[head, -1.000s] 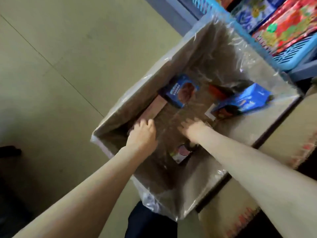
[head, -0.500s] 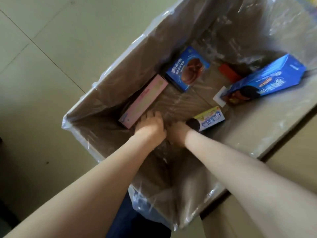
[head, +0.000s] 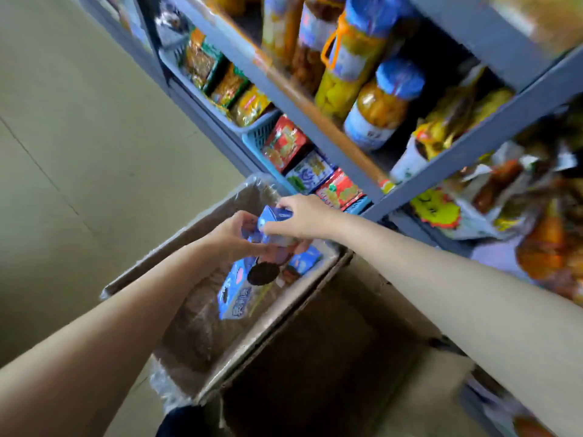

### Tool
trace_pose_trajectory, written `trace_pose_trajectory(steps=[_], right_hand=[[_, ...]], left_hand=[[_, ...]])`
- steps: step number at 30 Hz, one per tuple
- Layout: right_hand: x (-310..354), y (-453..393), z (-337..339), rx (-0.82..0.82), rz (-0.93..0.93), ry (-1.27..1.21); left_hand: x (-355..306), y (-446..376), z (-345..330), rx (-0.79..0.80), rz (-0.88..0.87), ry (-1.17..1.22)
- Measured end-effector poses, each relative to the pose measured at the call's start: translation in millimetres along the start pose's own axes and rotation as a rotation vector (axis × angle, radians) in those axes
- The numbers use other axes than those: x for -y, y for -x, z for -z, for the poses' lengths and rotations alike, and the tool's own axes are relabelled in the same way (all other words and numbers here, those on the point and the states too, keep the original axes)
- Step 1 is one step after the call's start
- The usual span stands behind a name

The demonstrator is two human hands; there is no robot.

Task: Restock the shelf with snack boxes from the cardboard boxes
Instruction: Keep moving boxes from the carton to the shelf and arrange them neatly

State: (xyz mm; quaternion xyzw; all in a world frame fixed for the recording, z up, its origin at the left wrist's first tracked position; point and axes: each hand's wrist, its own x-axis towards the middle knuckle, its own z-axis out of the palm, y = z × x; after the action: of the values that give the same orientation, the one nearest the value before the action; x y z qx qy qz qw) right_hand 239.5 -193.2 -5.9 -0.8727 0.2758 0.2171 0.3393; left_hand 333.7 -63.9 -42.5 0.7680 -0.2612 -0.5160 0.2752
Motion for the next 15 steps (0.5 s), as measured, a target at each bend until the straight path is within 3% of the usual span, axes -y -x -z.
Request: trace_pose_trajectory(steps=[3, 6, 12, 15], right_hand=[[18.7, 99.4, 100.2, 0.044, -0.068, -0.055], [48.2, 195.6, 191.4, 0.044, -0.003, 0.094], [114.4, 352.9, 330.8, -0.240, 0.040, 0.330], [147.6, 441.3, 381.5, -0.368, 0.011, 0.317]], left_hand=[[-107.8, 65.6, 10.0, 0.091, -0.171, -0.150], [-209.8, 134.0, 25.7, 0.143, -0.301, -0.228], [-393.1, 256.5, 62.9, 0.311, -0.464, -0.470], [-463.6, 328.4, 68.6, 0.343, -0.627, -0.511]])
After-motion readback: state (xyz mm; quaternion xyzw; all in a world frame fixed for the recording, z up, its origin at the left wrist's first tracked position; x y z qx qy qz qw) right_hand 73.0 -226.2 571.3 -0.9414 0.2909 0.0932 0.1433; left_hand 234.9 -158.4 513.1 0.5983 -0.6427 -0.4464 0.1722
